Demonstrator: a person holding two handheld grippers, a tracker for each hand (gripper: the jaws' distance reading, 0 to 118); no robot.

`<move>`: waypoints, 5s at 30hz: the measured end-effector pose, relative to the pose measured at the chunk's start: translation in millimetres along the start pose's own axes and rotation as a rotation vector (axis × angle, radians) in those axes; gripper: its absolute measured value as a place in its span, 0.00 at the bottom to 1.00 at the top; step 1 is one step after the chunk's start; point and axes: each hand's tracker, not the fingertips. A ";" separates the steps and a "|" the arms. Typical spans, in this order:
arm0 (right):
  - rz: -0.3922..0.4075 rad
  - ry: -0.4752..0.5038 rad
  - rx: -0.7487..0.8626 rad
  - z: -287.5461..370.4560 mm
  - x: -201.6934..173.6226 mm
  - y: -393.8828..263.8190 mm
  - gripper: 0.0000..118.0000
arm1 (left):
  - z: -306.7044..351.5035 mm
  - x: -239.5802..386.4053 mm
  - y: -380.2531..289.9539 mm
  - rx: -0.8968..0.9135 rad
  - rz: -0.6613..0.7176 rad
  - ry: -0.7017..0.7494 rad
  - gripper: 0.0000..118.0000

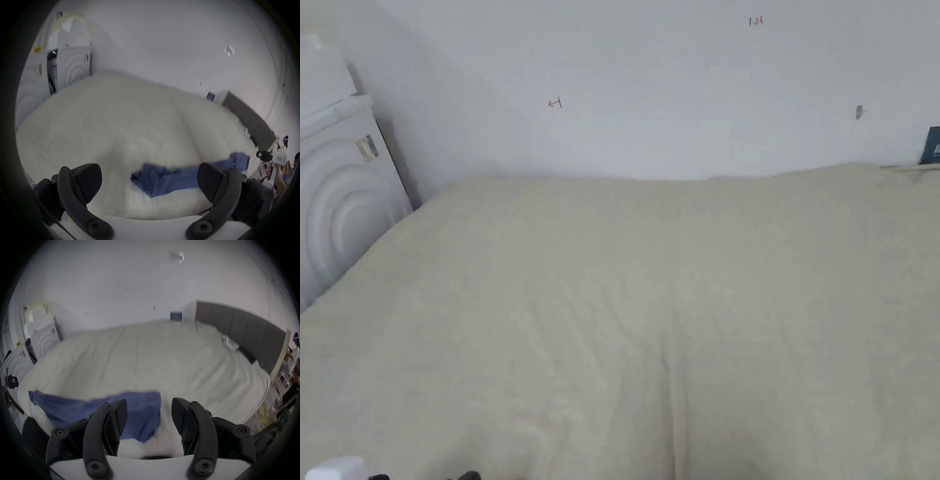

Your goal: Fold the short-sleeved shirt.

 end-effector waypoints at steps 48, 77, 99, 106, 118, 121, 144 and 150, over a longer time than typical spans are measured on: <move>0.022 0.220 0.151 32.8 -125.7 19.3 0.01 | 22.9 115.3 -25.3 0.123 -0.101 -0.048 0.00; -0.017 0.246 -0.024 12.5 -131.7 -4.7 0.01 | -135.4 -30.7 -68.4 -0.337 0.230 -0.155 0.98; -0.057 0.212 -0.051 8.2 -111.3 -16.1 0.01 | -106.6 -54.2 -47.4 -0.235 0.164 0.117 0.16; -0.139 0.176 -0.057 6.8 -92.4 -24.5 0.01 | -75.3 -17.2 -12.9 -0.092 -0.083 0.165 0.16; -0.112 0.158 -0.062 17.9 -86.4 -28.2 0.01 | -139.1 172.3 -100.1 -0.348 -0.341 -0.077 0.16; -0.112 0.142 -0.067 19.1 -83.4 -32.5 0.01 | -147.9 169.7 -117.3 -0.380 -0.288 -0.091 0.29; -0.174 0.143 -0.109 20.1 -77.2 -38.6 0.01 | -162.8 102.9 -114.3 -0.400 0.340 -0.373 0.17; -0.176 0.128 -0.106 21.7 -73.3 -39.9 0.01 | -163.0 108.9 -123.9 -0.352 0.310 -0.311 0.06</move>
